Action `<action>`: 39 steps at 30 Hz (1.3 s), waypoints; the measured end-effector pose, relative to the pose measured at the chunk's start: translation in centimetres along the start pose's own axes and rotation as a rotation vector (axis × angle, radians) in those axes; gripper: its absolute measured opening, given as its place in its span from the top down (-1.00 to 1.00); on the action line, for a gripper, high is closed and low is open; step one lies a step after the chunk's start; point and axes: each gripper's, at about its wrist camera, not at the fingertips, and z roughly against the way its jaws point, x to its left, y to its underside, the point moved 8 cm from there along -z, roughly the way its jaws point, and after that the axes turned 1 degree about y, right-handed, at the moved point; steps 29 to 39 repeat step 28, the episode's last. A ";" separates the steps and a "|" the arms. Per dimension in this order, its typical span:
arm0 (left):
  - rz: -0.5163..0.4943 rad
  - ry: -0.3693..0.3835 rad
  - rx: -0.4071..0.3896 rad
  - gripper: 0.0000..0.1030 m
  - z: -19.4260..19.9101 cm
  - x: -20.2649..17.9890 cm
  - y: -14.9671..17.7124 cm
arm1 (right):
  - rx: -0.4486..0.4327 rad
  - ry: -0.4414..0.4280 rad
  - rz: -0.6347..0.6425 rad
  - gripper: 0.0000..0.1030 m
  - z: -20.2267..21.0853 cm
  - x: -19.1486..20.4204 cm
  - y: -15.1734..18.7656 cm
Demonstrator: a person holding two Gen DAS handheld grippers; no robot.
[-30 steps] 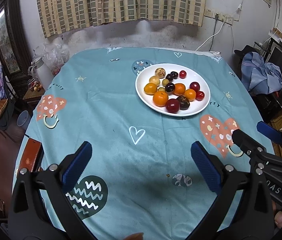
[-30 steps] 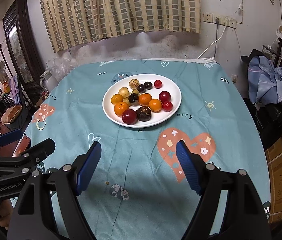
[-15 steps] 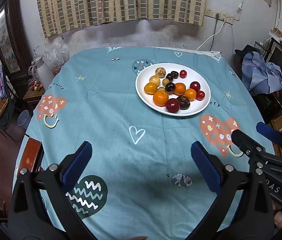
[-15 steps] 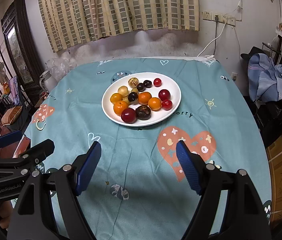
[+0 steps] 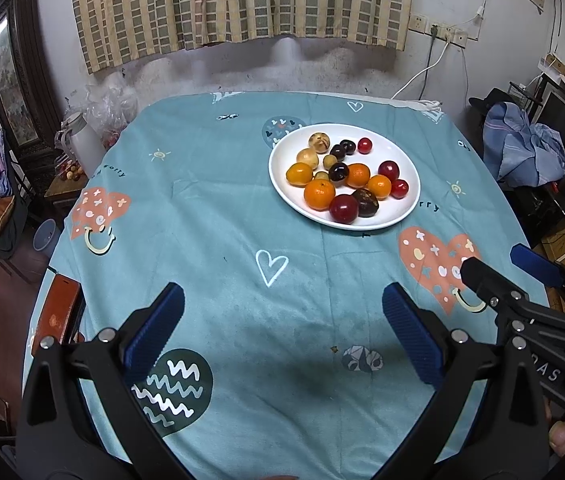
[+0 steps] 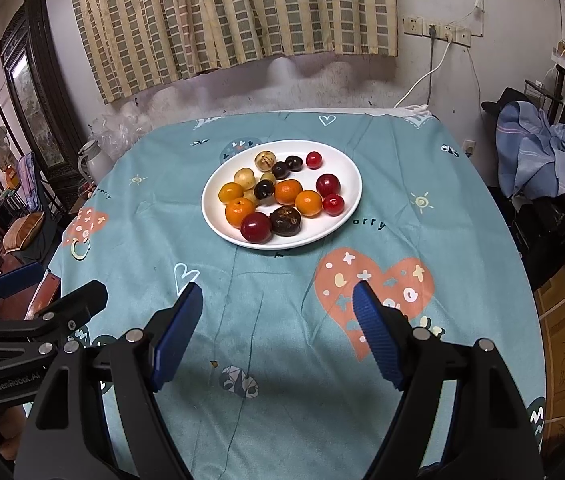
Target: Organize fruits
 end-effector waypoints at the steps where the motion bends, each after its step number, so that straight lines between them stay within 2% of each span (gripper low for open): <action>1: 0.001 -0.001 0.001 -0.96 -0.1 -0.1 0.1 | 0.000 0.000 -0.003 -0.51 0.0 0.0 0.0; 6: 0.002 -0.011 -0.013 -0.96 -0.1 -0.1 0.2 | 0.008 0.000 -0.012 -0.51 -0.1 -0.1 0.0; 9: 0.014 0.008 -0.040 -0.96 0.3 -0.1 0.2 | 0.014 0.000 -0.018 -0.51 -0.1 -0.1 0.1; 10: 0.020 0.069 -0.058 -0.96 0.6 -0.3 0.1 | 0.015 0.000 -0.019 -0.51 -0.1 -0.1 0.1; 11: 0.056 0.182 -0.080 -0.96 1.1 -0.4 0.0 | 0.017 0.001 -0.019 -0.51 -0.2 -0.1 0.1; 12: 0.105 0.214 -0.068 -0.96 1.0 -0.1 0.0 | 0.018 0.001 -0.020 -0.51 -0.2 -0.2 0.1; 16: 0.055 0.109 -0.080 -0.96 0.9 0.2 0.1 | 0.027 -0.002 -0.032 -0.51 -0.3 -0.2 0.1; 21: 0.042 0.067 -0.070 -0.96 0.7 0.1 0.2 | 0.031 0.000 -0.037 -0.51 -0.4 -0.3 0.1; 28: 0.046 0.041 -0.056 -0.96 0.6 0.9 0.0 | 0.033 -0.002 -0.040 -0.51 -0.5 -0.5 0.0; 39: 0.046 0.041 -0.056 -0.96 0.6 0.9 0.0 | 0.033 -0.002 -0.040 -0.51 -0.5 -0.5 0.0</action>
